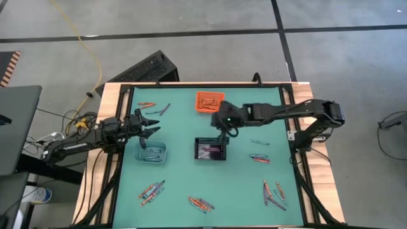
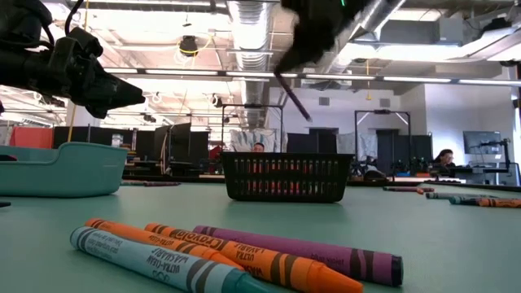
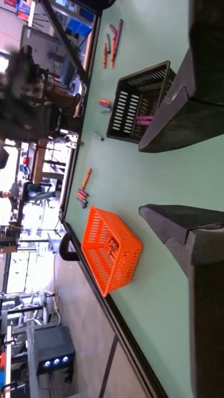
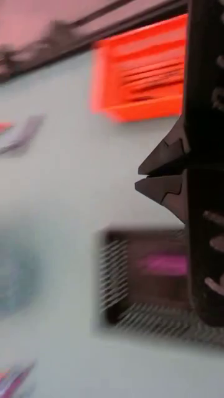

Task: Sort crayons
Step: Put the violet crayon into the black bin, then put the blue crayon into the light blue bin

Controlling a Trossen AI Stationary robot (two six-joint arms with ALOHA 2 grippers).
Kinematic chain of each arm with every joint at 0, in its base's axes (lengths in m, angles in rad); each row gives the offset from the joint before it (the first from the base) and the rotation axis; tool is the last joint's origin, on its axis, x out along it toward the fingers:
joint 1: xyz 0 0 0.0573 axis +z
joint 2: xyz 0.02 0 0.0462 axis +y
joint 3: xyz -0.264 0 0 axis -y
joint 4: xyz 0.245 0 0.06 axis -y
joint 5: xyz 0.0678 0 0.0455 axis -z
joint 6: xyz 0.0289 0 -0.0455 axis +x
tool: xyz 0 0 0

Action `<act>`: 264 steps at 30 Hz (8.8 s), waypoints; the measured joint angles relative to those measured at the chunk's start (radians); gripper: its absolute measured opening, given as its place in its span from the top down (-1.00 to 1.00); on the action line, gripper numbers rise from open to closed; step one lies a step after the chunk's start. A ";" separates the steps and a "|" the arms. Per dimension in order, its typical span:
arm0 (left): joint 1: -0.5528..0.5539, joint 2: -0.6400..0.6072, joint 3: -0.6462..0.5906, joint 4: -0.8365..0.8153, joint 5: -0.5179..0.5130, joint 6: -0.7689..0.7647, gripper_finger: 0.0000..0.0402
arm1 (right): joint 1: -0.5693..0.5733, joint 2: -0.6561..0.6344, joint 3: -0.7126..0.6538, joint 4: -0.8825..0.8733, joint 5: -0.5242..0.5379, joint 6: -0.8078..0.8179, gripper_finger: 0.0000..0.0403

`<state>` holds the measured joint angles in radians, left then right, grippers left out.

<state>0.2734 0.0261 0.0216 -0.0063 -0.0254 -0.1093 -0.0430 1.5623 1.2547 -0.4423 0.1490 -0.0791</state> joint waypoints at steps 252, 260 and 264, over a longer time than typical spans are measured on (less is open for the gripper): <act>-0.935 1.462 1.166 -0.815 -0.188 -0.858 0.69 | 0.842 -0.370 -1.121 1.569 0.388 -0.001 0.69; -0.928 1.600 1.167 -0.808 -0.085 -0.939 0.69 | 0.720 -0.392 -1.161 1.606 0.276 0.008 0.69; -0.933 1.649 1.167 -0.807 -0.066 -0.996 0.69 | 0.700 -0.392 -1.160 1.576 0.262 0.026 0.69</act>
<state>-0.6600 1.6753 1.1881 -0.8133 -0.0910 -1.1050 0.6575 1.1702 0.0944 1.1337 0.4107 -0.0536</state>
